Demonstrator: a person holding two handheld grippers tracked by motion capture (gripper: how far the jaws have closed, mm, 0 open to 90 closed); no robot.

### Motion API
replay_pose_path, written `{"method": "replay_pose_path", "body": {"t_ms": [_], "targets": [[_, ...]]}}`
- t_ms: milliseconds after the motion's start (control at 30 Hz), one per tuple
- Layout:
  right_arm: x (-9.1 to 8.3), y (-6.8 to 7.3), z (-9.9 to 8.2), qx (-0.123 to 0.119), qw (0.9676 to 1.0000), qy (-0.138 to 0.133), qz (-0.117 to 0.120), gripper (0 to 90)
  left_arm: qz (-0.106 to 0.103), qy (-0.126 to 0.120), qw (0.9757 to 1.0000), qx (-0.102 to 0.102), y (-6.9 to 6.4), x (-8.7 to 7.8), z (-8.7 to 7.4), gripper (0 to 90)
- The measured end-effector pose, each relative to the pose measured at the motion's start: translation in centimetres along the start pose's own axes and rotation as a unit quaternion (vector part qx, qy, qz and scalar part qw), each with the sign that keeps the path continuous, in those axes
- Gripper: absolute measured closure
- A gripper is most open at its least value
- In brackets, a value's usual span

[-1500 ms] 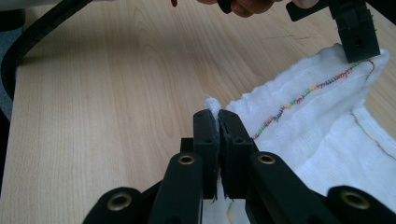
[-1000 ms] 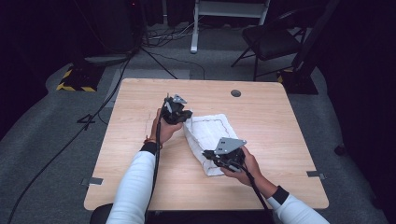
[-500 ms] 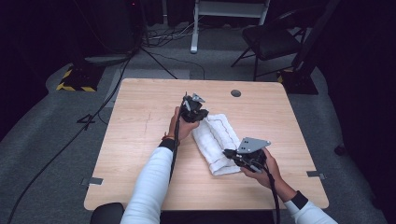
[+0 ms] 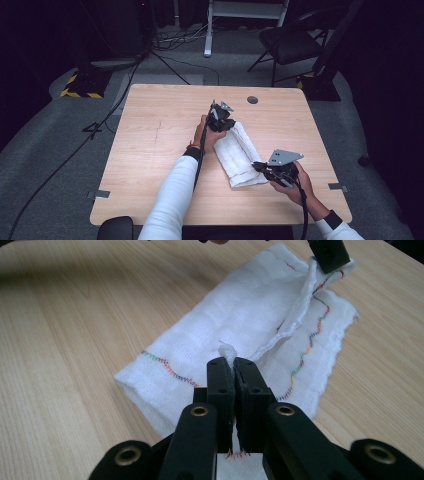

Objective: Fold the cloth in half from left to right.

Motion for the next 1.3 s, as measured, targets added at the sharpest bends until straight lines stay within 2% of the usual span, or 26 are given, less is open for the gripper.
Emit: {"method": "replay_pose_path", "body": {"t_ms": [200, 367, 533, 567, 600, 700, 767, 833, 867, 967, 1067, 1133, 1167, 1300], "targets": [[-0.5, -0.9, -1.2, 0.009, 0.9999, 0.010, -0.008, 86.6, -0.010, 0.002, 0.9999, 0.003, -0.9, 1.3, 0.8, 84.0], [-0.7, -1.4, -2.2, 0.015, 0.9996, 0.021, -0.012, 86.3, -0.006, 0.012, 0.9999, 0.008, -1.4, 2.4, 1.1, 82.8], [-0.5, -1.9, -3.3, 0.024, 0.9989, 0.036, -0.017, 84.6, -0.001, 0.019, 0.9998, 0.011, -1.9, 3.1, 1.1, 75.7], [-0.5, -2.1, -3.6, 0.025, 0.9987, 0.039, -0.020, 83.2, -0.001, 0.021, 0.9997, 0.014, -2.0, 3.1, 1.0, 73.3], [-0.4, -2.3, -4.0, 0.030, 0.9982, 0.046, -0.024, 77.4, 0.001, 0.020, 0.9997, 0.012, -2.1, 3.0, 1.0, 67.6], [-0.4, -2.7, -4.7, 0.042, 0.9974, 0.053, -0.026, 72.2, 0.005, 0.012, 0.9999, 0.011, -2.1, 2.1, 0.9, 55.0], [-0.5, -2.9, -5.1, 0.049, 0.9968, 0.056, -0.030, 62.4, 0.005, 0.007, 0.9999, 0.010, -2.1, 1.5, 0.9, 43.3], [-0.6, -3.1, -5.4, 0.057, 0.9964, 0.057, -0.024, 57.7, 0.010, 0.013, 0.9998, 0.009, -2.1, 0.7, 0.9, 28.3], [-0.7, -3.1, -5.4, 0.059, 0.9963, 0.058, -0.025, 54.8, 0.011, 0.006, 0.9999, 0.007, -2.1, 0.2, 0.9, 25.9], [-1.1, -3.4, -5.2, 0.067, 0.9962, 0.051, -0.025, 46.1, 0.012, -0.002, 0.9999, 0.009, -2.1, -1.5, 0.8, 20.6], [-1.6, -3.8, -4.7, 0.071, 0.9964, 0.034, -0.030, 42.9, 0.011, -0.002, 0.9995, 0.029, -2.7, -2.9, 0.4, 18.9], [-1.9, -4.2, -4.4, 0.070, 0.9966, 0.024, -0.034, 42.6, 0.003, -0.004, 0.9988, 0.048, -3.8, -3.8, -0.1, 18.9], [-1.9, -4.4, -4.2, 0.068, 0.9967, 0.022, -0.038, 42.8, -0.009, 0.001, 0.9982, 0.059, -4.7, -4.2, -0.6, 18.9], [-1.3, -5.4, -4.2, 0.059, 0.9968, 0.029, -0.046, 43.3, -0.033, 0.008, 0.9957, 0.086, -7.4, -5.0, -1.9, 19.3]]}}
Point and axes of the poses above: each handheld gripper's, and its own axes: x roughly forward along the jaws, z roughly out of its top, y roughly to its left, the point moved 8 cm from there along x, roughly forward along the jaws, and after that the axes turned 14 degrees about x, right-handed, at the moved point
